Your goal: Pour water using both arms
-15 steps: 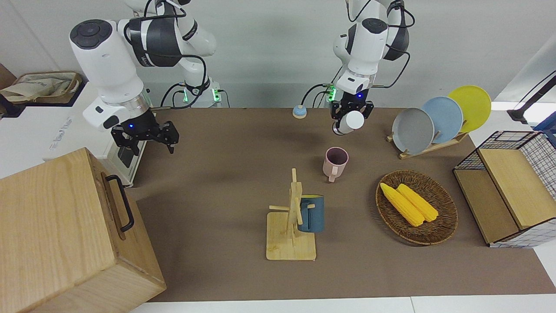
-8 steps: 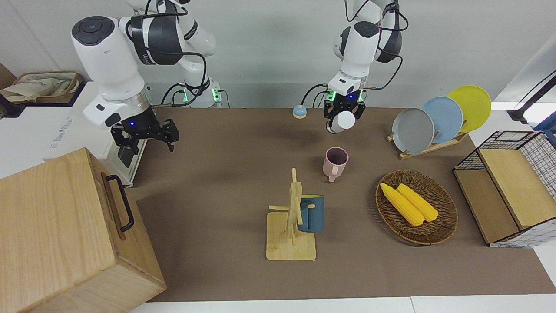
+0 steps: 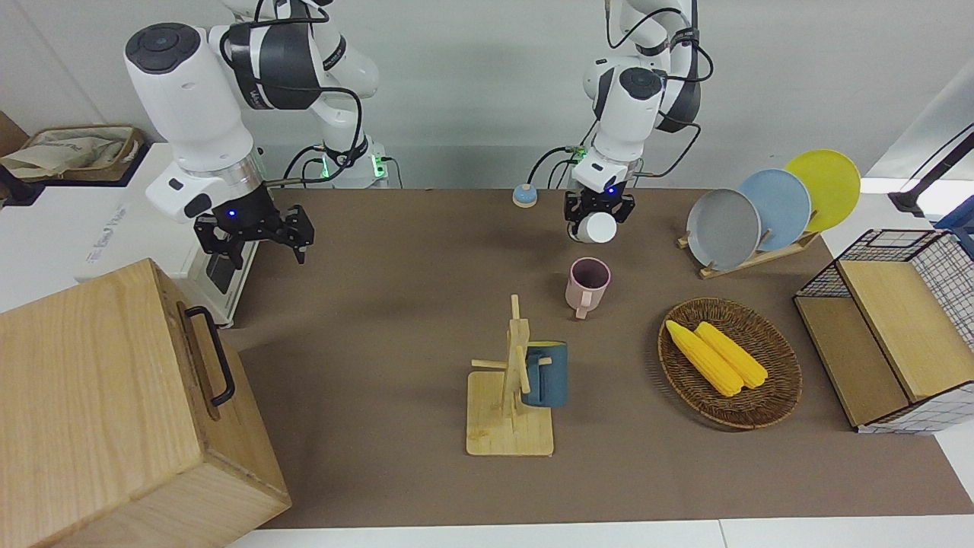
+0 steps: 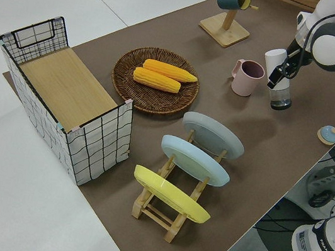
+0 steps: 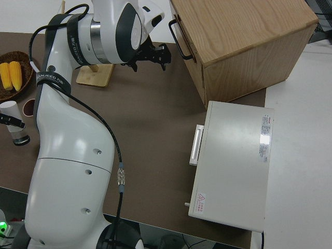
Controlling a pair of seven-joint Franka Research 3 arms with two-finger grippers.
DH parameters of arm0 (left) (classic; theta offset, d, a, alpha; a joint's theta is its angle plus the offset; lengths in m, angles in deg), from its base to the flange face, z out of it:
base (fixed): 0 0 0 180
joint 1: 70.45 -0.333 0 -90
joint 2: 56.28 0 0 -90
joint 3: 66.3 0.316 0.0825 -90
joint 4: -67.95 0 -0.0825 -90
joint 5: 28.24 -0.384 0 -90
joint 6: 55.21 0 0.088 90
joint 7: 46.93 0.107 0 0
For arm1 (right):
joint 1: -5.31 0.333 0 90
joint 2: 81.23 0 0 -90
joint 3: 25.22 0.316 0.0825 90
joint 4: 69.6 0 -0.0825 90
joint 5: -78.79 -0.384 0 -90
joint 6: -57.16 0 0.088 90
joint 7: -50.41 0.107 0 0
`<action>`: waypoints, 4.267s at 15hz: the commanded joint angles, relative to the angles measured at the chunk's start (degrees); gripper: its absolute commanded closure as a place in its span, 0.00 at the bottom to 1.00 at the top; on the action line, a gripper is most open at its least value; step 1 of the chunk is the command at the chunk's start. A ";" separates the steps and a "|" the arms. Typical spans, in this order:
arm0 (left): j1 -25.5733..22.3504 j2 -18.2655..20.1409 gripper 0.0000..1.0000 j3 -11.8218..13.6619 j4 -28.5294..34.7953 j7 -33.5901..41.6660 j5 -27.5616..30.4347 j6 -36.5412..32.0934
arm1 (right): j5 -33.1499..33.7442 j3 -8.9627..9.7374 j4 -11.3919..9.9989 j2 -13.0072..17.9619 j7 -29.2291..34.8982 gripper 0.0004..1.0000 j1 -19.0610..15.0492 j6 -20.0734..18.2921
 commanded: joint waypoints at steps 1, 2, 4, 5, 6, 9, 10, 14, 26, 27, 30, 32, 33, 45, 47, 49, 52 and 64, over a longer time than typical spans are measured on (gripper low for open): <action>0.05 -1.02 0.86 0.48 -1.93 0.17 0.18 -0.41 | -0.60 1.06 -0.52 1.36 -1.02 0.01 -0.95 0.39; -0.04 -1.37 0.86 0.48 -2.37 0.17 0.09 -0.76 | -0.69 1.06 -0.60 1.62 -1.02 0.01 -0.95 0.39; -0.13 -2.07 0.86 0.57 -3.86 0.17 0.00 -2.24 | -0.69 1.06 -0.52 1.89 -1.02 0.01 -0.95 0.39; -0.22 -2.51 0.86 0.57 -5.00 0.17 0.00 -3.47 | -0.69 1.06 -0.52 2.24 -1.02 0.01 -0.95 0.39; -0.22 -3.56 0.86 0.66 -6.05 0.17 0.00 -4.96 | -0.69 1.06 -0.52 2.41 -1.02 0.01 -0.95 0.39; -0.22 -6.37 0.86 1.10 -10.01 0.17 -0.09 -10.15 | -0.69 1.06 -0.52 2.50 -1.02 0.01 -0.95 0.39; -0.22 -7.34 0.86 1.10 -11.24 0.08 -0.52 -11.64 | -0.69 1.06 -0.52 2.59 -1.02 0.01 -0.95 0.39; -0.48 -8.49 0.85 1.36 -12.39 0.08 -0.88 -13.76 | -0.69 1.06 -0.52 3.03 -1.02 0.01 -0.95 0.39; -1.80 -12.01 0.85 1.36 -18.02 -0.09 -2.72 -21.94 | -0.69 1.06 -0.52 3.47 -1.02 0.01 -0.95 0.39; -1.71 -12.01 0.85 1.27 -17.93 -0.44 -2.81 -21.94 | -0.69 1.06 -0.52 3.47 -1.02 0.01 -0.95 0.39; -1.71 -12.01 0.85 1.27 -17.93 -0.62 -3.16 -22.64 | -0.69 1.06 -0.52 3.47 -1.02 0.01 -0.95 0.39; -1.62 -11.75 0.85 1.27 -17.93 -0.88 -3.34 -22.91 | -0.69 1.06 -0.52 3.47 -1.02 0.01 -0.95 0.39; -1.54 -11.75 0.85 1.27 -17.93 -1.32 -3.43 -23.26 | -0.69 1.06 -0.52 3.47 -1.02 0.01 -0.95 0.39; -1.53 -8.50 0.86 1.27 -16.35 -2.03 -3.34 -23.35 | -0.69 1.06 -0.52 3.47 -1.02 0.01 -0.95 0.39; -1.53 -7.36 0.86 1.27 -15.30 -2.20 -3.34 -22.74 | -0.69 1.06 -0.52 3.47 -1.02 0.01 -0.95 0.39; -1.45 -5.78 0.86 1.27 -13.37 -2.20 -3.25 -20.90 | -0.69 1.06 -0.52 3.47 -1.02 0.01 -0.95 0.39; -1.18 -2.97 0.86 1.19 -9.86 -2.12 -3.25 -16.43 | -0.69 1.06 -0.52 3.47 -1.02 0.01 -0.95 0.39; -0.65 1.70 0.86 -0.57 1.67 -3.17 -2.90 4.60 | -0.69 1.06 -0.52 3.47 -1.02 0.01 -0.95 0.39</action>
